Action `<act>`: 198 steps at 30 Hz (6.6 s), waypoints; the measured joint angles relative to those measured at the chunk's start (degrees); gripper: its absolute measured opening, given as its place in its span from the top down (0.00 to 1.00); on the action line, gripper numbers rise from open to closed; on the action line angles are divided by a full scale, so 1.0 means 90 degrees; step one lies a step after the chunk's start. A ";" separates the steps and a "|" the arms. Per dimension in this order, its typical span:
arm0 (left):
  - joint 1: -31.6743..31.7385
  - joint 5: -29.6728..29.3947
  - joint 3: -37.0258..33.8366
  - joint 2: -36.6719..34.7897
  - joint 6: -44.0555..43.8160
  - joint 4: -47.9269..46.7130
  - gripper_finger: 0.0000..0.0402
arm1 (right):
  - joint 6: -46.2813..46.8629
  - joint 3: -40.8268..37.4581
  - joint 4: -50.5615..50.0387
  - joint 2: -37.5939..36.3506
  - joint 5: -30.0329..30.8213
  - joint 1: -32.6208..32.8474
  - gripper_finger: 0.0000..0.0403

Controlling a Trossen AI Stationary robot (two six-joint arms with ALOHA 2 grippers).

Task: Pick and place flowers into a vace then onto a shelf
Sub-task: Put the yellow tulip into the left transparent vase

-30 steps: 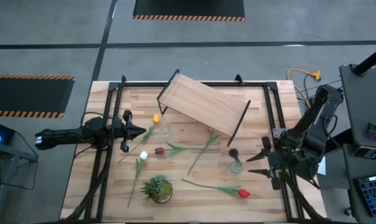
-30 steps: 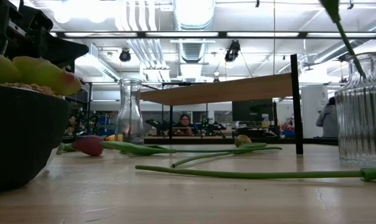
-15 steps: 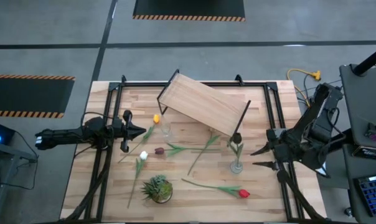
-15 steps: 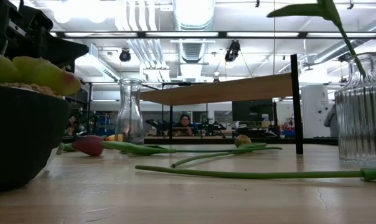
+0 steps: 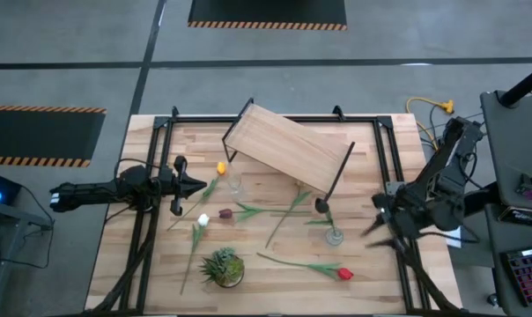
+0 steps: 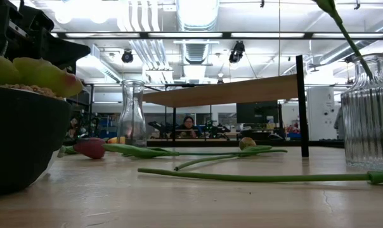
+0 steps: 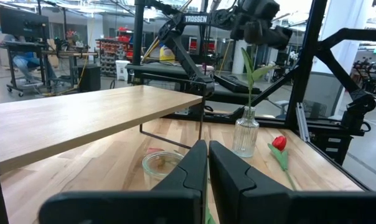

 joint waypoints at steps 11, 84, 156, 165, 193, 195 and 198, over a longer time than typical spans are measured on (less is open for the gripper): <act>0.0002 0.0000 0.0000 0.0000 0.0000 0.0000 1.00 | -0.0443 -0.1359 0.1882 -0.0089 -0.2149 -0.0380 0.78; 0.0002 -0.0046 0.0000 0.0000 0.0478 0.0124 1.00 | -0.0603 -0.3551 0.2969 -0.2956 -0.2456 -0.4083 0.84; 0.0002 -0.1047 0.2011 0.2036 -0.2139 -0.1811 0.41 | -0.0641 -0.4586 0.3908 -0.2973 -0.2954 -0.4793 0.84; 0.0002 -0.1683 0.3257 0.3835 -0.2860 -0.3356 0.41 | -0.0655 -0.4586 0.3907 -0.2971 -0.2954 -0.4793 0.84; 0.0014 -0.2257 0.3436 0.6789 -0.4200 -0.4295 0.41 | -0.0571 -0.4583 0.3910 -0.2971 -0.2954 -0.4792 0.84; 0.0014 -0.2258 0.3434 0.6958 -0.4250 -0.4330 0.41 | -0.0525 -0.4583 0.3910 -0.2971 -0.2954 -0.4794 0.84; 0.0014 -0.2256 0.3434 0.7220 -0.4358 -0.4323 0.41 | -0.0647 -0.4583 0.3910 -0.2971 -0.2954 -0.4793 0.84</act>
